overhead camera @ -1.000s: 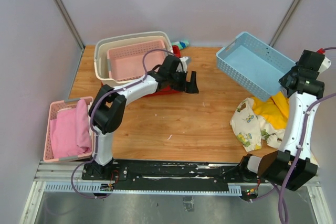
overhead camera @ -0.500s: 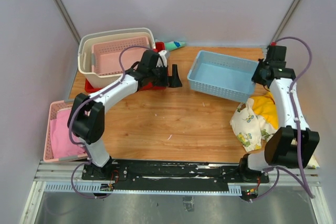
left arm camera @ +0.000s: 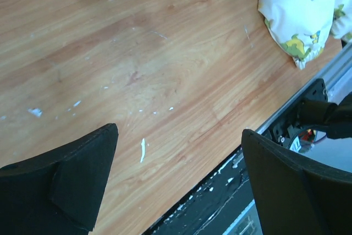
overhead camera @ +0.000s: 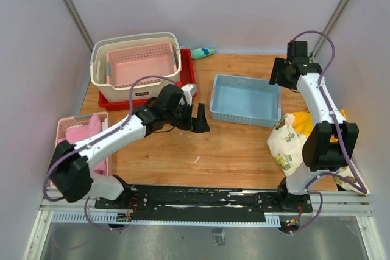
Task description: Turn the large container upside down
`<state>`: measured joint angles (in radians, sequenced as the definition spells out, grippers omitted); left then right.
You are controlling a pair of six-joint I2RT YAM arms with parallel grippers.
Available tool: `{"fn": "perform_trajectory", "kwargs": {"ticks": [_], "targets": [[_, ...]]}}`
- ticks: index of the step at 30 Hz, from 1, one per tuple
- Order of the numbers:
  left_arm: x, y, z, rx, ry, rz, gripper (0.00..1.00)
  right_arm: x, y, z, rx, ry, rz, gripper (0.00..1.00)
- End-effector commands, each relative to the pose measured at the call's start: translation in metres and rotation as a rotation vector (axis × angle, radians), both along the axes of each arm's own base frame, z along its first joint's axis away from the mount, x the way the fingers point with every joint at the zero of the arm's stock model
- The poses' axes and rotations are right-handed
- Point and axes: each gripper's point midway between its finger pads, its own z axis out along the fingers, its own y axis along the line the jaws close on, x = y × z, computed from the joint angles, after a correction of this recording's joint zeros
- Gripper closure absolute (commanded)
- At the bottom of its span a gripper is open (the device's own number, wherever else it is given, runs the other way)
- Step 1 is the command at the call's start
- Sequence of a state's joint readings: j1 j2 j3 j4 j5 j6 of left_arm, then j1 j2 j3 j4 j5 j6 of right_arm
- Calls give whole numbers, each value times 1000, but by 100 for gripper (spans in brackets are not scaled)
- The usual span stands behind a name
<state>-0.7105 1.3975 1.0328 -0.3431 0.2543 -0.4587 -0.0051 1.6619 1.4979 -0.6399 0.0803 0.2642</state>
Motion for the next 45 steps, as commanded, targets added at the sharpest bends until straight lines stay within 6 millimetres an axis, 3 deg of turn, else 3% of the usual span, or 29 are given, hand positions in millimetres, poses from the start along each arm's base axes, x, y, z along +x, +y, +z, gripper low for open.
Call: {"fn": "perform_trajectory", "kwargs": {"ticks": [1, 4, 7, 13, 14, 15, 18, 20, 25, 28, 29, 35, 37, 41, 45], "targets": [[-6, 29, 22, -1, -46, 122, 1, 4, 71, 41, 54, -107, 121, 33], [-4, 50, 36, 6, -95, 215, 1, 4, 125, 33, 81, -93, 183, 38], [0, 68, 44, -5, -153, 318, 1, 5, 169, 13, 97, -37, 202, 41], [-9, 93, 48, -67, -238, 399, 1, 4, 236, -31, 113, 94, 274, 34], [-11, 94, 49, -73, -242, 401, 1, 4, 243, -31, 127, 94, 279, 33], [-12, 96, 50, -76, -242, 402, 1, 6, 249, -46, 124, 120, 277, 32], [-16, 95, 51, -74, -231, 385, 1, 10, 263, -64, 126, 142, 288, 32], [-17, 93, 48, -73, -216, 376, 1, 13, 269, -74, 130, 157, 290, 35], [-19, 88, 45, -81, -199, 357, 1, 14, 273, -84, 133, 182, 289, 61], [-18, 86, 46, -87, -202, 354, 1, 10, 273, -66, 151, 158, 306, 96], [-17, 85, 47, -87, -206, 351, 1, 8, 274, -53, 162, 138, 319, 99], [-6, 91, 57, -25, -239, 375, 1, -7, 270, 14, 200, 30, 414, 100], [-1, 91, 63, -1, -257, 366, 1, -12, 279, 38, 268, -10, 473, 100], [4, 84, 88, -26, -301, 336, 1, -21, 295, 94, 550, -72, 572, 100], [5, 83, 114, -68, -334, 319, 1, -24, 290, 138, 833, -131, 600, 100]]}}
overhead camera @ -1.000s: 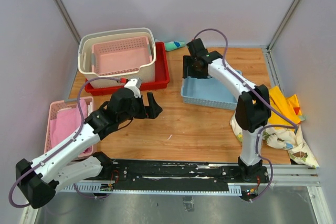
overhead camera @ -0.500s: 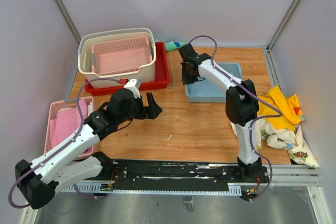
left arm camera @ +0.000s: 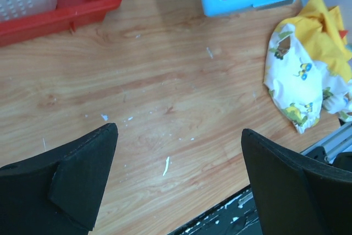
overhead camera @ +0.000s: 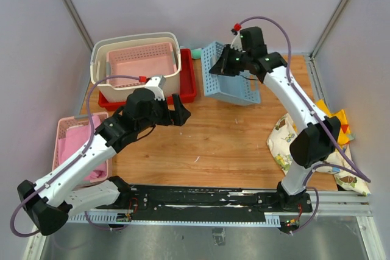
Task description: Turn the large container upside down
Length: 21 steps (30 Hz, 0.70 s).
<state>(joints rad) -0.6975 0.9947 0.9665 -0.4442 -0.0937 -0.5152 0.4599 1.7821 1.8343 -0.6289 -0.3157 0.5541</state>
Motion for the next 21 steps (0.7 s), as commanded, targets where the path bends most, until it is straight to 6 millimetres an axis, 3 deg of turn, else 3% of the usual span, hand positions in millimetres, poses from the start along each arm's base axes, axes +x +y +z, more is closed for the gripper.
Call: {"fn": "perform_trajectory", "kwargs": {"ticks": [1, 4, 7, 15, 18, 21], "targets": [[5, 2, 36, -20, -82, -19, 1, -5, 0, 54, 380, 12, 98, 100], [7, 8, 44, 1, -116, -2, 1, -13, 3, 75, 601, 23, 181, 100], [9, 11, 46, 22, -128, 1, 1, -16, 4, 73, 704, 56, 224, 100], [9, -4, 48, -14, -120, -52, 1, -18, -11, 100, 1092, 92, 349, 100], [8, -7, 48, -24, -116, -67, 1, -13, -28, 93, 1183, 126, 347, 100], [9, -13, 45, -32, -108, -87, 1, -7, -41, 61, 1148, 181, 292, 99]]}}
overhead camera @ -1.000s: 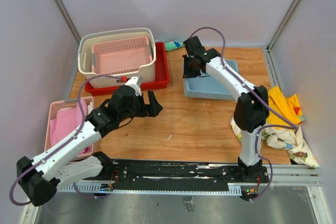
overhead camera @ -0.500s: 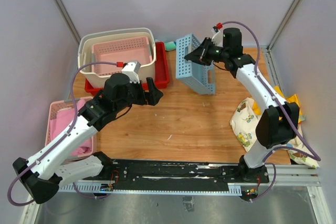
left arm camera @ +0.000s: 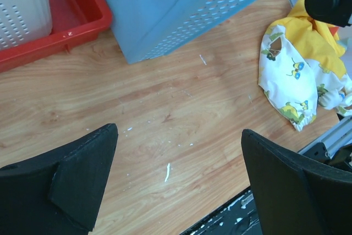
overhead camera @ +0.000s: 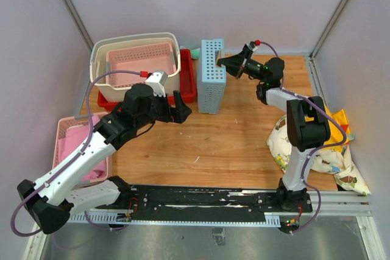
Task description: Turn the large container upside down
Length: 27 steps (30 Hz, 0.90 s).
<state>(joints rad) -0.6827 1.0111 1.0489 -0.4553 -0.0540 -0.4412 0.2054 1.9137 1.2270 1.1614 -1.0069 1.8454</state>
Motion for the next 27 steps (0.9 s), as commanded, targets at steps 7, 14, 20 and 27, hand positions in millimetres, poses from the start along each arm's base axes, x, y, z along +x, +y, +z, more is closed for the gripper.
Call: {"fn": "perform_trajectory", "kwargs": {"ticks": [7, 14, 20, 27], "targets": [[5, -25, 8, -44, -5, -90, 1, -13, -88, -51, -41, 83, -94, 87], [12, -45, -2, -69, 24, -147, 1, -10, -157, -109, -268, 213, -256, 52], [17, -60, -7, -95, 46, -183, 1, -20, -221, -137, -764, 274, -428, 29], [21, -66, -15, -101, 72, -185, 1, -34, -287, -135, -1181, 352, -593, 24]]}}
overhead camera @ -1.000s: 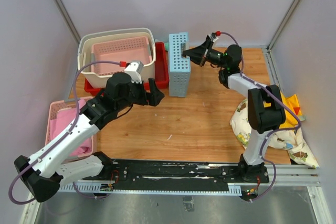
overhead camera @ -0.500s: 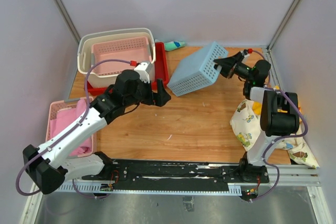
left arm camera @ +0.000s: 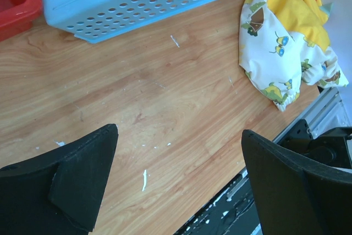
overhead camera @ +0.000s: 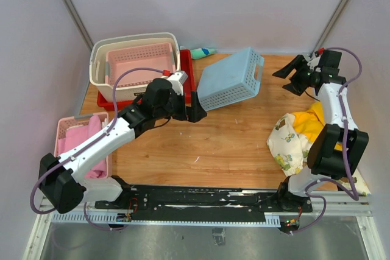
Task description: Turn the large container upside down
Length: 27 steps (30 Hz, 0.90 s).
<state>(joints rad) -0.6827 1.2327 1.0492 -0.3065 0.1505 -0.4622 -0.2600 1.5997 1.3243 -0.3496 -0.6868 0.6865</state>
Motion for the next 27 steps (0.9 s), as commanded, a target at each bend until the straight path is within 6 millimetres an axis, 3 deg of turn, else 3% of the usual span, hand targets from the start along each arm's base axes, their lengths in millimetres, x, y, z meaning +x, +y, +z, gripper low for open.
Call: {"fn": "perform_trajectory", "kwargs": {"ticks": [1, 4, 7, 16, 19, 22, 25, 27], "targets": [[8, -8, 24, -65, -42, 0, 1, -46, -53, -32, -357, 226, -84, 24], [9, -8, 19, -58, -29, 10, 1, -53, -68, -21, -447, 212, -135, 24], [8, -9, 17, -62, -27, 4, 1, -57, -69, -8, -469, 171, -148, 24], [9, -10, 22, -73, -45, 0, 1, -62, -39, 37, -492, -13, -68, 25], [13, -5, 19, -51, -40, 36, 1, -63, -1, 46, -505, -74, 22, 26], [16, 9, 18, -14, -31, 94, 1, -67, 58, 45, -537, -132, 159, 26], [11, 33, 20, -7, -21, 159, 1, -77, 127, 30, -589, -167, 341, 26], [3, 51, 22, 8, -22, 209, 1, -81, 160, 16, -621, -161, 433, 26]]}}
